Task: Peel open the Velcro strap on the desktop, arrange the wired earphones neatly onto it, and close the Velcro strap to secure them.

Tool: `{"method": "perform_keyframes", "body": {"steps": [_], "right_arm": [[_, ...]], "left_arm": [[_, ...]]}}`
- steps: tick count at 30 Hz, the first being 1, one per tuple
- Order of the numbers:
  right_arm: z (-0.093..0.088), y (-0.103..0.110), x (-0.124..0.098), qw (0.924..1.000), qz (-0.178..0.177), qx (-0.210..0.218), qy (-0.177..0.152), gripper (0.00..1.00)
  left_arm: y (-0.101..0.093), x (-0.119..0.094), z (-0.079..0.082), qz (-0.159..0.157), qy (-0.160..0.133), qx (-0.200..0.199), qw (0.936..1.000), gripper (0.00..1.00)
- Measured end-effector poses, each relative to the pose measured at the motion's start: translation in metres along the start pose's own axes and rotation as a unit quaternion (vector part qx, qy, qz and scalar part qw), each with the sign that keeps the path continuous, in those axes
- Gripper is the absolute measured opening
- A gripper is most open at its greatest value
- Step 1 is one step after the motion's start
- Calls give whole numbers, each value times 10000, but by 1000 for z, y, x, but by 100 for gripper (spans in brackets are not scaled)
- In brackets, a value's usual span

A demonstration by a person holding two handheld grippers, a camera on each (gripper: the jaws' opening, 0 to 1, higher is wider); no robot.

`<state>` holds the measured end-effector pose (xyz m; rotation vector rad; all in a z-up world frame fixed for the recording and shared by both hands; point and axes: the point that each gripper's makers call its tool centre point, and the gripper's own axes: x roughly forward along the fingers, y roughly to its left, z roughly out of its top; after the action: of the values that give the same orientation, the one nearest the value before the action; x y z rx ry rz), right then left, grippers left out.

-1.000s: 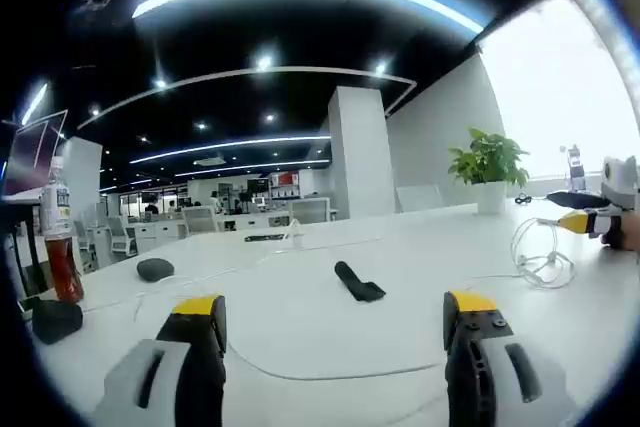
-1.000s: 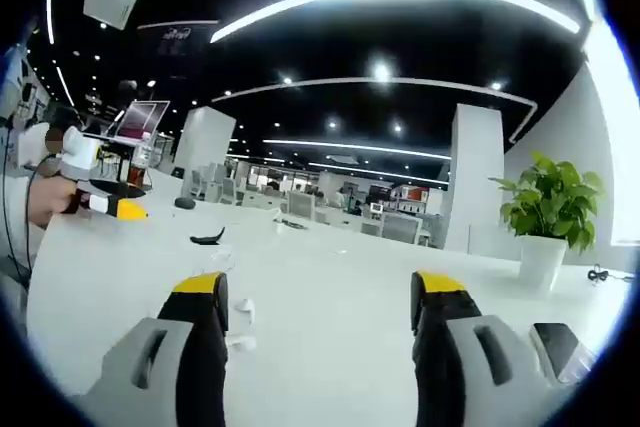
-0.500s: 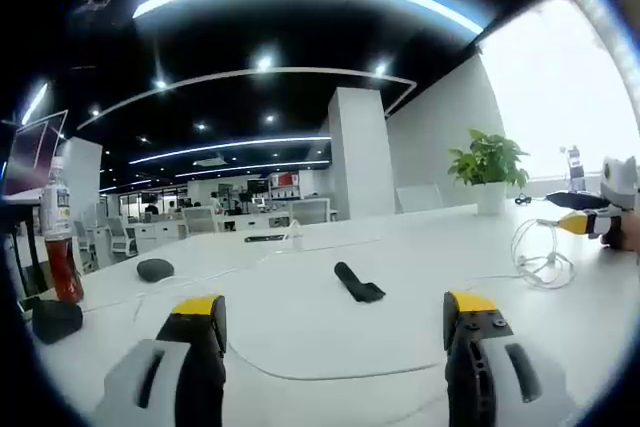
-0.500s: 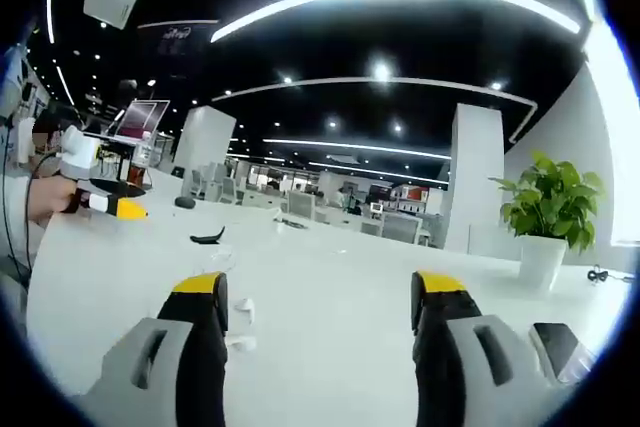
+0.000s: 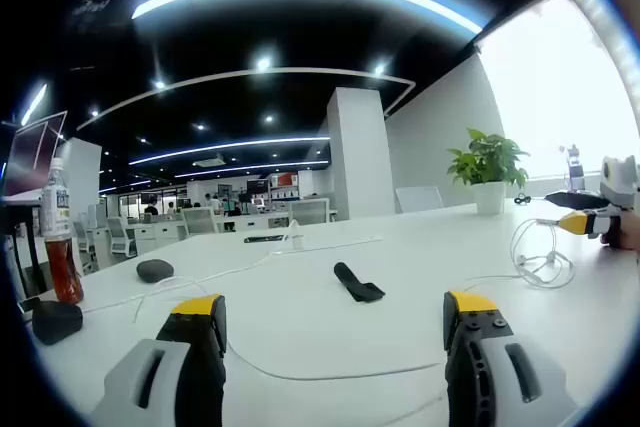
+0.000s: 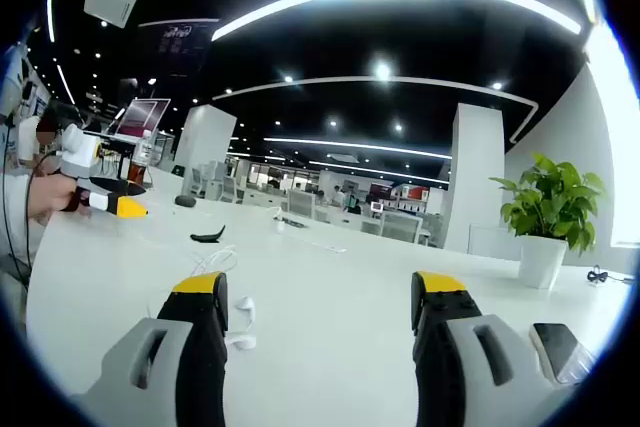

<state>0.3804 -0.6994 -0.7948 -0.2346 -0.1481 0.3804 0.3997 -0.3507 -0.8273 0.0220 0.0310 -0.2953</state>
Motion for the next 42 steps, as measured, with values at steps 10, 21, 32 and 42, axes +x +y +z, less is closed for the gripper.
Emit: {"method": "perform_keyframes", "body": {"steps": [10,21,32,42], "right_arm": [[-1,0,0,10000,3,-19,7,75],[1,0,0,10000,-5,3,-32,75],[3,0,-1,10000,-4,28,-86,75],[2,1,-1,10000,32,3,-63,75]], "left_arm": [[0,0,0,7,3,11,10000,91],[0,0,-1,4,42,39,10000,91],[-6,-3,-5,-228,170,295,9992,91],[-10,-17,-7,-830,187,631,9944,89]]}}
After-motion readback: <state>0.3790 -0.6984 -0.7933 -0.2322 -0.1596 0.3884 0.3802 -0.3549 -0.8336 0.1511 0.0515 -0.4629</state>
